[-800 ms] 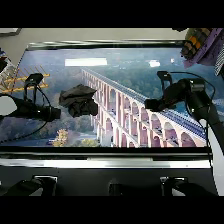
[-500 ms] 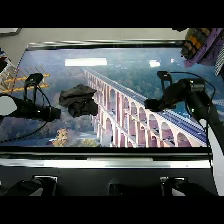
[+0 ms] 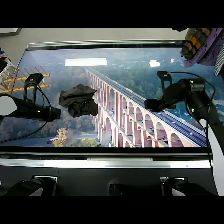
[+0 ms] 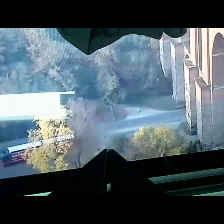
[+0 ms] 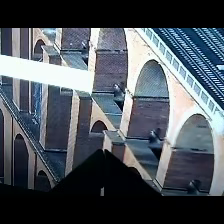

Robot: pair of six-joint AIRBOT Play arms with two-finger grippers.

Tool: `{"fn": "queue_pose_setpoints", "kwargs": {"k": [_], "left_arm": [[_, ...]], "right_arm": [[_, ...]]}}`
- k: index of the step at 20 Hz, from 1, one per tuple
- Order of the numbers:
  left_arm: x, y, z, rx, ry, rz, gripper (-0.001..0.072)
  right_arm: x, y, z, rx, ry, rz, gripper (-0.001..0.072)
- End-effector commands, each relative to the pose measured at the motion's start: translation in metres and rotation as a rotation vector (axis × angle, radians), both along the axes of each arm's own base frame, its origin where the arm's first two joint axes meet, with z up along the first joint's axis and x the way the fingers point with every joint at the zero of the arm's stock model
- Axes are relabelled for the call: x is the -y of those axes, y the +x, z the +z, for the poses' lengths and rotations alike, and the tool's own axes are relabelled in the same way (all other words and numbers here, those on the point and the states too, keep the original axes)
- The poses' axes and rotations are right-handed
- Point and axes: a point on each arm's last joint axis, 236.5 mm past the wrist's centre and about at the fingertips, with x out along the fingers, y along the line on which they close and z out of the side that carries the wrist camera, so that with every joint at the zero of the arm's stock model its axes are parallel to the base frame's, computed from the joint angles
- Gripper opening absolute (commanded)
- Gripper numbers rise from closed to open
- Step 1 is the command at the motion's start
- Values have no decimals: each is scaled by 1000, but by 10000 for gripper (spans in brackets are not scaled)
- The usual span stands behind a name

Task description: Fold the clothes and pants, and hang the long-sleeved shirts on hangers.

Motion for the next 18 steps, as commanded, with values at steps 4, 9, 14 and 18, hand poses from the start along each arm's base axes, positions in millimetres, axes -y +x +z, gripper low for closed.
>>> {"fn": "queue_pose_setpoints", "kwargs": {"k": [4,9,14,18], "left_arm": [[0,0,0,0,0,-1,17],[0,0,0,1,0,-1,17],[2,8,3,36,-10,2,17],[2,8,3,34,-9,1,20]], "right_arm": [[0,0,1,1,1,0,39],[-1,1,1,5,5,0,39],[-3,20,8,90,18,-14,39],[-5,34,13,151,29,-24,39]]}}
